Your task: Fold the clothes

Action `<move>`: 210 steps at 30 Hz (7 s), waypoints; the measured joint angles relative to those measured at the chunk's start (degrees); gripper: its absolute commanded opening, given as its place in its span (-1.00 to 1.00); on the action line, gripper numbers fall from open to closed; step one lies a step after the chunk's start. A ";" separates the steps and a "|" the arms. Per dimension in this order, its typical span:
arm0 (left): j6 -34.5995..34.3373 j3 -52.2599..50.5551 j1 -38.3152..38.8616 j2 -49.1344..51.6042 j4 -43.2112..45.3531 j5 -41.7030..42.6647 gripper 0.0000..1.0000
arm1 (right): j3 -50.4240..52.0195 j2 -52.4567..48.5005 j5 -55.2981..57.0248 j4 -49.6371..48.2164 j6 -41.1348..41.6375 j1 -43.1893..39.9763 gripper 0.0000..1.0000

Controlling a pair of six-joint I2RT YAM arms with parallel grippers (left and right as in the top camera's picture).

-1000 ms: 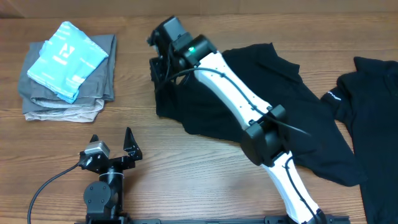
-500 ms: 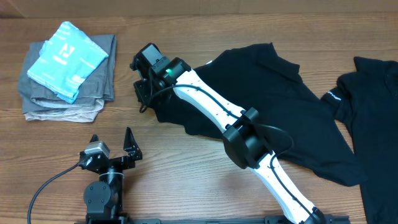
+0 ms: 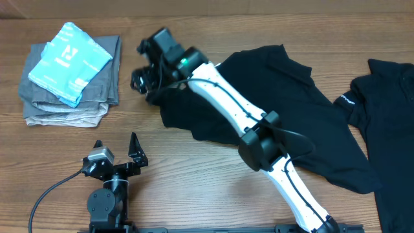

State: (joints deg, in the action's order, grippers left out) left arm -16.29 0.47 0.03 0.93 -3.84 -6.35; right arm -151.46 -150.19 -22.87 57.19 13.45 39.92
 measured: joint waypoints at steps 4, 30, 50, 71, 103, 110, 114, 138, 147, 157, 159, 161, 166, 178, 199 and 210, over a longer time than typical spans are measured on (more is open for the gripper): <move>0.00 0.00 0.00 0.00 -0.02 0.02 1.00 | -3.96 2.56 -0.57 9.88 -0.11 -2.64 0.99; 0.48 1.07 0.00 0.04 -1.60 5.57 1.00 | -5.35 21.73 5.64 39.93 -4.48 -42.88 1.00; 4.50 55.28 0.00 43.25 -41.66 17.16 1.00 | 15.47 21.73 14.16 26.14 -17.14 -44.02 -0.92; 3.13 55.78 0.00 70.20 -45.81 20.33 1.00 | 44.94 21.66 14.58 -6.16 -14.62 -44.30 -0.93; -0.09 55.82 0.00 67.10 -44.63 19.06 1.00 | 45.03 12.70 20.81 -25.38 -5.57 -49.70 -0.93; -0.09 55.82 0.00 67.10 -44.63 18.51 1.00 | 45.09 11.78 22.29 -30.64 -4.07 -54.73 -0.91; -0.07 55.82 0.00 67.10 -44.57 18.29 1.00 | 45.11 11.28 22.21 -32.74 -4.96 -55.32 -0.75; 1.49 55.84 11.78 67.10 -35.23 12.02 0.93 | 10.82 18.80 16.68 18.43 -2.97 -54.69 1.00; 1.86 55.87 12.28 68.28 -24.22 12.52 -0.92 | 10.80 18.75 16.24 21.51 -2.95 -54.66 1.00; 1.86 56.00 17.29 82.60 -10.54 13.03 -0.92 | 10.80 18.75 16.22 21.51 -2.93 -54.66 1.00; 1.86 56.06 18.32 87.08 -7.34 13.11 -0.92 | 10.80 18.75 16.24 21.49 -2.95 -54.66 1.00; 1.88 56.06 19.71 92.13 -3.30 13.14 -0.92 | 10.80 18.75 16.20 21.49 -2.95 -54.69 1.00; 1.88 56.06 22.14 101.02 3.98 12.55 -0.92 | 10.80 18.75 16.22 21.46 -2.95 -54.66 1.00; 1.95 56.06 22.12 107.47 8.22 2.95 -0.92 | 10.80 18.75 16.22 21.51 -2.93 -54.69 1.00; -11.19 61.05 16.72 110.18 -8.41 -7.63 -0.92 | 10.80 18.75 16.22 21.51 -2.95 -54.66 1.00; -11.65 61.26 15.85 103.21 -15.76 -5.81 -0.73 | 10.80 18.75 16.24 21.51 -2.97 -54.66 1.00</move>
State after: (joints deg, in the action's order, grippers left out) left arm -27.94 61.73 15.88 104.14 -19.59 -12.16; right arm -140.66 -131.44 -6.63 78.70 10.48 -14.74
